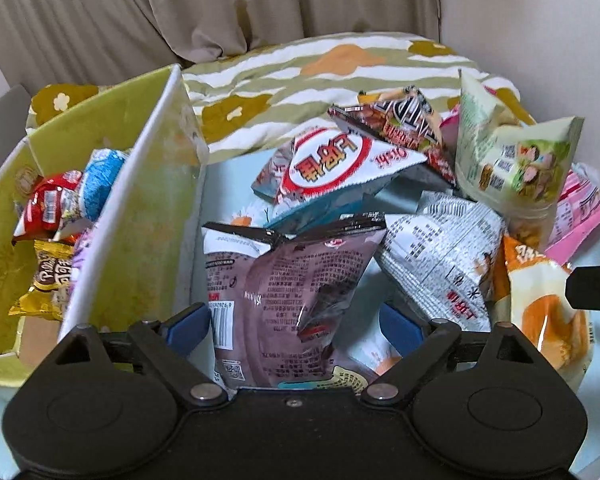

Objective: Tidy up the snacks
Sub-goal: 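Grasp the brown-purple bag with the left tool while the right tool grasps the orange cake bag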

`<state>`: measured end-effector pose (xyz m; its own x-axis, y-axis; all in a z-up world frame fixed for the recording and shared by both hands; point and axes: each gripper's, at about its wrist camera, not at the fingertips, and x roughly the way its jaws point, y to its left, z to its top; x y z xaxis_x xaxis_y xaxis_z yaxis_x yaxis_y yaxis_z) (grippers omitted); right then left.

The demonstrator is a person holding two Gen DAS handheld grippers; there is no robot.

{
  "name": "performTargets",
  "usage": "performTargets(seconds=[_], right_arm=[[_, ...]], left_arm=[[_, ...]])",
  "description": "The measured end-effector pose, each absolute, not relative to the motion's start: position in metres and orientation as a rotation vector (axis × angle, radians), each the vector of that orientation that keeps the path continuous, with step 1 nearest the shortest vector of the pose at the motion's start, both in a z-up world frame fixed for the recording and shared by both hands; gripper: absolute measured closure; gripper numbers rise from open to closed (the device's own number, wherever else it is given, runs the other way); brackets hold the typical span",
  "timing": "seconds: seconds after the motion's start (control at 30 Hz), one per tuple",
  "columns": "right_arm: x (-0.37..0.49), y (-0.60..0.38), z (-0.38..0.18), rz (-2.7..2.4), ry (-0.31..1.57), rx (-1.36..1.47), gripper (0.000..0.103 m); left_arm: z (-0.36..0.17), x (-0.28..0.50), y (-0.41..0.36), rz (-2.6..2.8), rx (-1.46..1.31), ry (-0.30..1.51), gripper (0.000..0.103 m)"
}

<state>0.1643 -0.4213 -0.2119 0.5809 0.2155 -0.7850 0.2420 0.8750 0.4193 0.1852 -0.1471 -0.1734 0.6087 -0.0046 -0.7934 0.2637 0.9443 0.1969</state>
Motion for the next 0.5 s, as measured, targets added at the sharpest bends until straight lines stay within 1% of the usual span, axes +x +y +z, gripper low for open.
performTargets(seconds=[0.13, 0.2, 0.3, 0.37, 0.47, 0.5], right_arm=[[0.165, -0.420, -0.218, -0.032, 0.979, 0.551, 0.000], [0.165, -0.420, -0.221, -0.039, 0.983, 0.564, 0.000], [0.166, -0.421, -0.225, -0.050, 0.989, 0.582, 0.000], [0.166, -0.421, -0.227, -0.056, 0.991, 0.596, 0.000], [0.167, -0.419, -0.230, -0.063, 0.995, 0.608, 0.000], [0.168, -0.419, -0.232, -0.065, 0.997, 0.611, 0.000]], left_arm=[[-0.179, 0.189, -0.148, -0.172, 0.331, 0.920, 0.009], [-0.182, 0.191, -0.148, -0.178, 0.335, 0.934, 0.011], [-0.189, 0.197, -0.144, -0.183, 0.311, 0.979, 0.020], [-0.194, 0.200, -0.139, -0.182, 0.294, 1.010, 0.033], [-0.197, 0.202, -0.133, -0.194, 0.263, 1.021, 0.039], [-0.197, 0.202, -0.133, -0.196, 0.267, 1.020, 0.039]])
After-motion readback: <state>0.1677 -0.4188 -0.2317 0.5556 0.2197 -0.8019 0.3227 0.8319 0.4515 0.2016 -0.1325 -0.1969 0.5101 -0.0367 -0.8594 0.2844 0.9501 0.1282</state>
